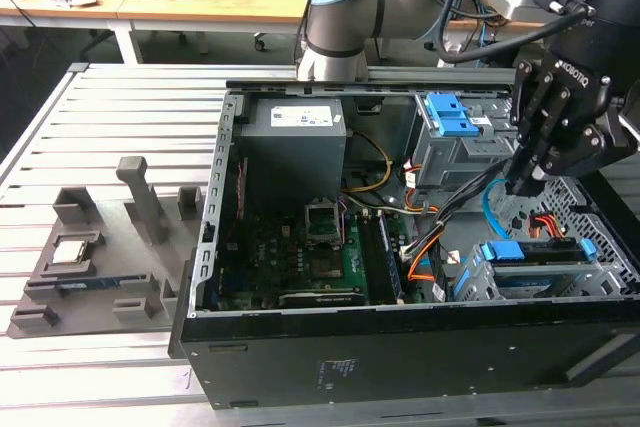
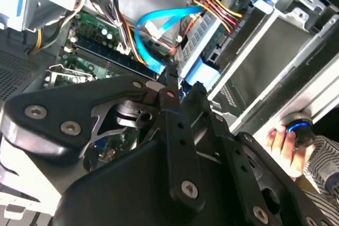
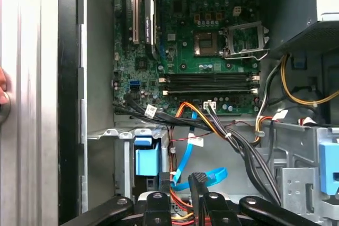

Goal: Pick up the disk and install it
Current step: 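Insert the second disk wire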

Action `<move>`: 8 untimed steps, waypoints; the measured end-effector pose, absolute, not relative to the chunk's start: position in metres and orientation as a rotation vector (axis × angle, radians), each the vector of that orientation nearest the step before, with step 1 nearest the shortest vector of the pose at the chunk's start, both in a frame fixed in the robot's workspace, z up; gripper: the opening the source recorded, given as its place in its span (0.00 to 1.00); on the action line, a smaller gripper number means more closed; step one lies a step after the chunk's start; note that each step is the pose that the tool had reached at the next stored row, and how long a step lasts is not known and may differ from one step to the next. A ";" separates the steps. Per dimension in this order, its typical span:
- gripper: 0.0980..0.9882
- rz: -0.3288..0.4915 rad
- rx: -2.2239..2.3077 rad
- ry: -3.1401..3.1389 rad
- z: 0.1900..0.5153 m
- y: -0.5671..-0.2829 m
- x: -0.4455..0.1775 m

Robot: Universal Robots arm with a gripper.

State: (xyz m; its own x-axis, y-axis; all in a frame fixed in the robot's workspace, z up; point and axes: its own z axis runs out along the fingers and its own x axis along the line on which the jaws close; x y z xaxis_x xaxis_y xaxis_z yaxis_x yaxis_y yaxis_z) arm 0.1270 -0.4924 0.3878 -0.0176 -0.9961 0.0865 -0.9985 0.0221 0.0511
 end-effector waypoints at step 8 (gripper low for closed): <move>0.23 0.034 2.151 -2.158 0.378 -0.492 0.125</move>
State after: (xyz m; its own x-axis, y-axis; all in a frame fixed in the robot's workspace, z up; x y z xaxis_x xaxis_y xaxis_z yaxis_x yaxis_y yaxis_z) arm 0.1253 -0.4924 0.3777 -0.0012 -0.9966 0.0826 -0.9987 0.0054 0.0507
